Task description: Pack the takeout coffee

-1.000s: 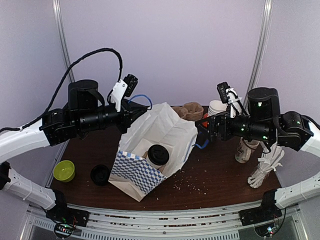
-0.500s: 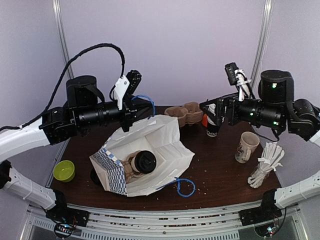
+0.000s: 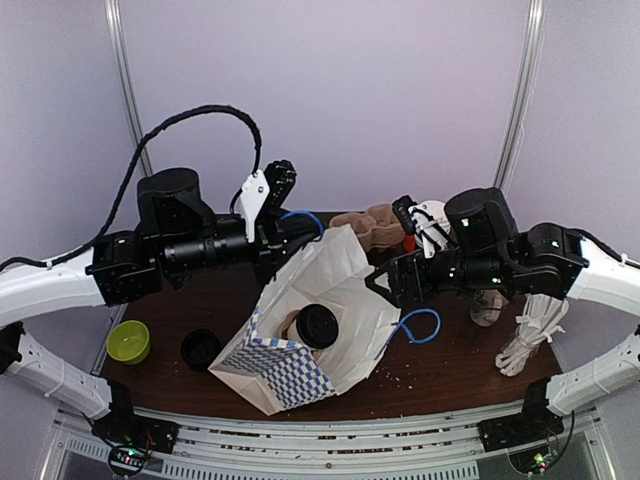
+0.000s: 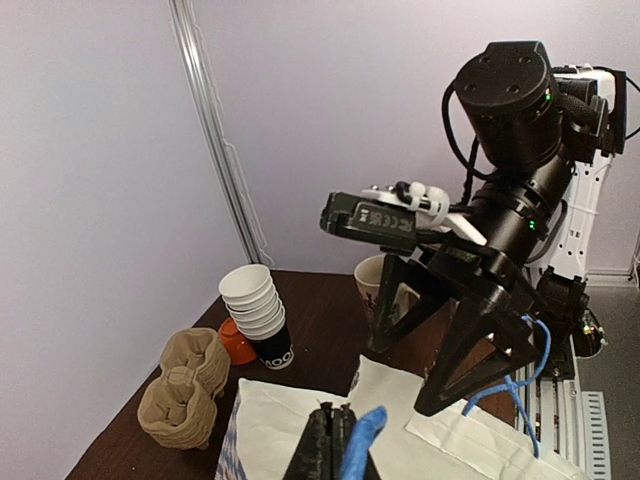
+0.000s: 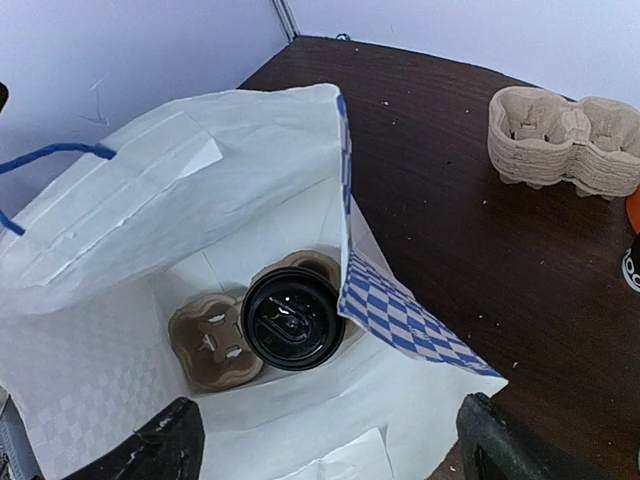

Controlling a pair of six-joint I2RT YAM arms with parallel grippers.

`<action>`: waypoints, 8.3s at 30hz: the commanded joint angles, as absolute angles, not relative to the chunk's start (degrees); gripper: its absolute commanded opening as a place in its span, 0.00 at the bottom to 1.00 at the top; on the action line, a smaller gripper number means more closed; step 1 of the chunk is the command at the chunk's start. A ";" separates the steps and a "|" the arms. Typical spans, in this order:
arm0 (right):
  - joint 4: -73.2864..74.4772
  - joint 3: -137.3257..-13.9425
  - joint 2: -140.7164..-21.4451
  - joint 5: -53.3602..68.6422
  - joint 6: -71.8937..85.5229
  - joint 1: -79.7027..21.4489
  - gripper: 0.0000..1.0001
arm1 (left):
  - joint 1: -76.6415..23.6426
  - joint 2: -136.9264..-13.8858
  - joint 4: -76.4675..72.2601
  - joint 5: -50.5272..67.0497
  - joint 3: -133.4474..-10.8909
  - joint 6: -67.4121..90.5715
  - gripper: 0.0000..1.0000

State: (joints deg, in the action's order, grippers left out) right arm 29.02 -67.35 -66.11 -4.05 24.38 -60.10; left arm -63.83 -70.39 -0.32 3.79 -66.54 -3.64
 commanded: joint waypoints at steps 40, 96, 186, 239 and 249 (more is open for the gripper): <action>25.80 -75.81 -79.58 8.33 9.18 -52.67 0.45 | -67.85 -71.17 -4.46 3.72 -67.24 -4.83 0.00; 44.31 -83.28 -72.36 -5.41 11.37 -52.58 0.00 | -68.99 -75.41 -4.88 -3.38 -71.67 15.94 0.00; 76.58 -68.09 -55.98 -34.36 45.86 -36.04 0.53 | -50.45 -71.95 8.02 -7.27 -57.94 39.40 0.89; 77.78 -68.25 -54.92 -34.93 44.68 -35.16 0.00 | -50.45 -73.03 7.21 -5.71 -57.36 39.87 0.89; 77.87 -81.34 -58.63 -31.91 41.22 -35.17 0.00 | -50.46 -73.90 8.08 -5.97 -58.79 39.67 0.88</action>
State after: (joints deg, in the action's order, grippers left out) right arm 76.58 -77.06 -57.36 -32.73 43.24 -35.57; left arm -50.83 -72.75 8.56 -6.20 -58.24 40.16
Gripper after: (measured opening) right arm 0.005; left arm 0.885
